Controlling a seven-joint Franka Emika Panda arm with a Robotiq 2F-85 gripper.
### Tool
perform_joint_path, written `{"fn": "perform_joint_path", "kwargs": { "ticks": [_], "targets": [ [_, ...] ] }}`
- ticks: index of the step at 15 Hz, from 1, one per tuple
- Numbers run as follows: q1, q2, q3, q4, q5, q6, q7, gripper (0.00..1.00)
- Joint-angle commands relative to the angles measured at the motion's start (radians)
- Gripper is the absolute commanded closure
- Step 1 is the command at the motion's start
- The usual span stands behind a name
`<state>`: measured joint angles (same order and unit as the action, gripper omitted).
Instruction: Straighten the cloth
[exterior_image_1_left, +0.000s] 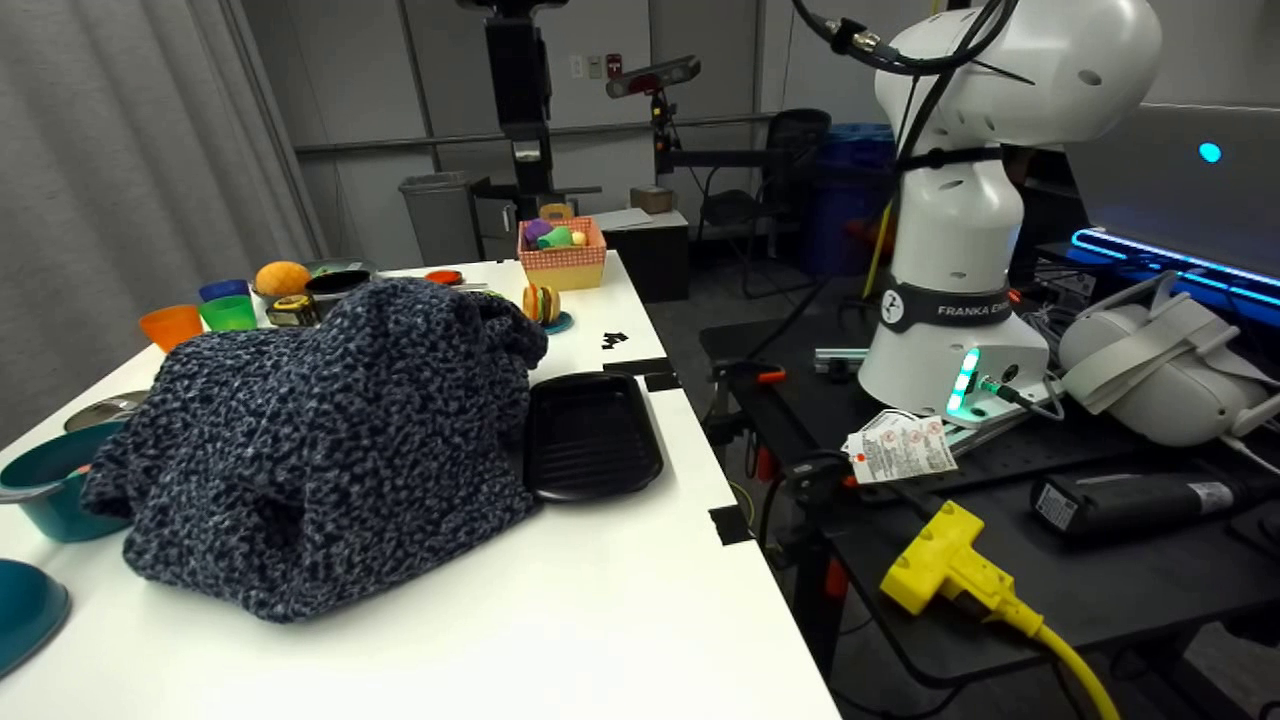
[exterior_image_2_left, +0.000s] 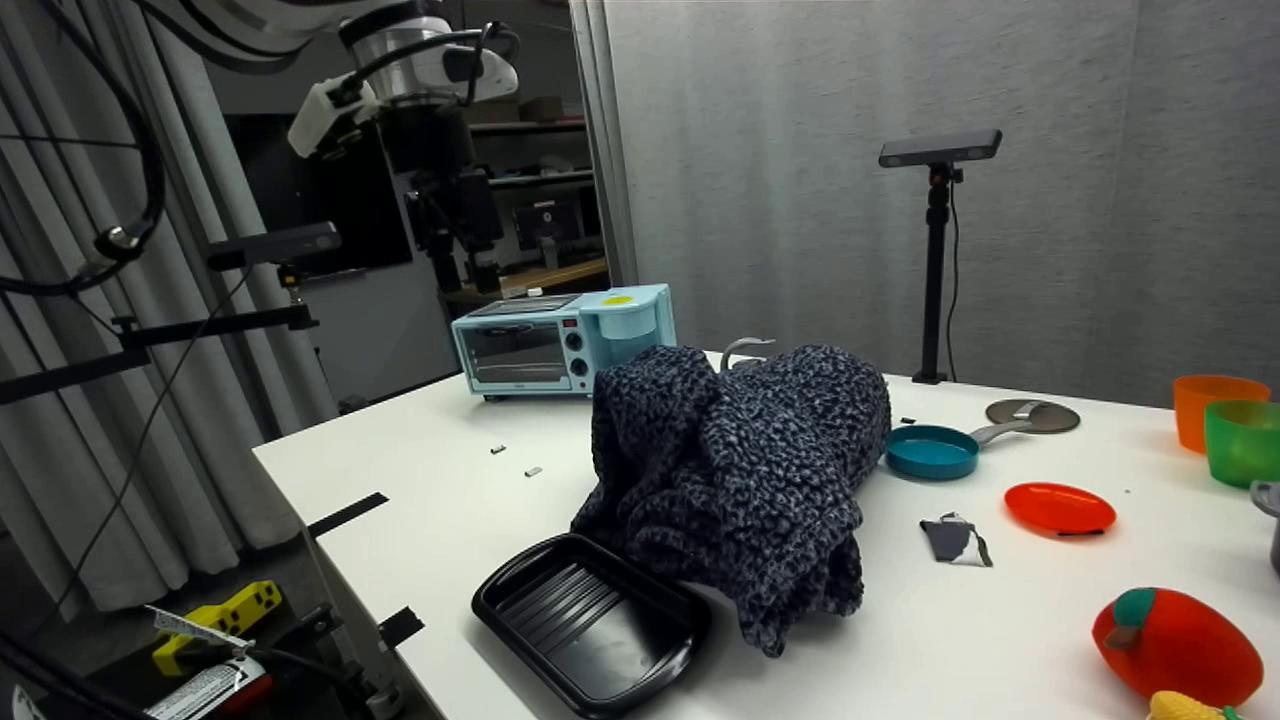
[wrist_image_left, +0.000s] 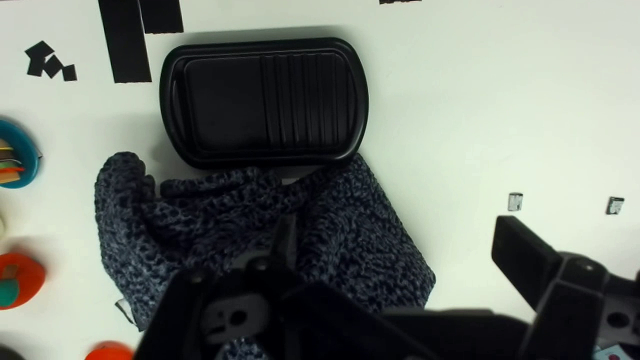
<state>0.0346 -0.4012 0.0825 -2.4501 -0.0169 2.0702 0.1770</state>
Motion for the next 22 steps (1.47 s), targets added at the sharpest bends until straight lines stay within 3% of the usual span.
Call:
{"fn": "perform_joint_path", "kwargs": {
  "ticks": [1,6,13,18,22],
  "targets": [
    [-0.001,0.000,0.002,0.002,0.001,-0.002,-0.001,0.00],
    [-0.032,0.094,-0.031,0.039,-0.011,0.043,-0.019,0.00],
    [-0.063,0.326,-0.101,0.164,0.002,0.223,-0.079,0.00],
    [-0.076,0.480,-0.119,0.261,-0.081,0.319,-0.032,0.00],
    [-0.073,0.560,-0.145,0.321,-0.151,0.325,-0.018,0.00]
  ]
}}
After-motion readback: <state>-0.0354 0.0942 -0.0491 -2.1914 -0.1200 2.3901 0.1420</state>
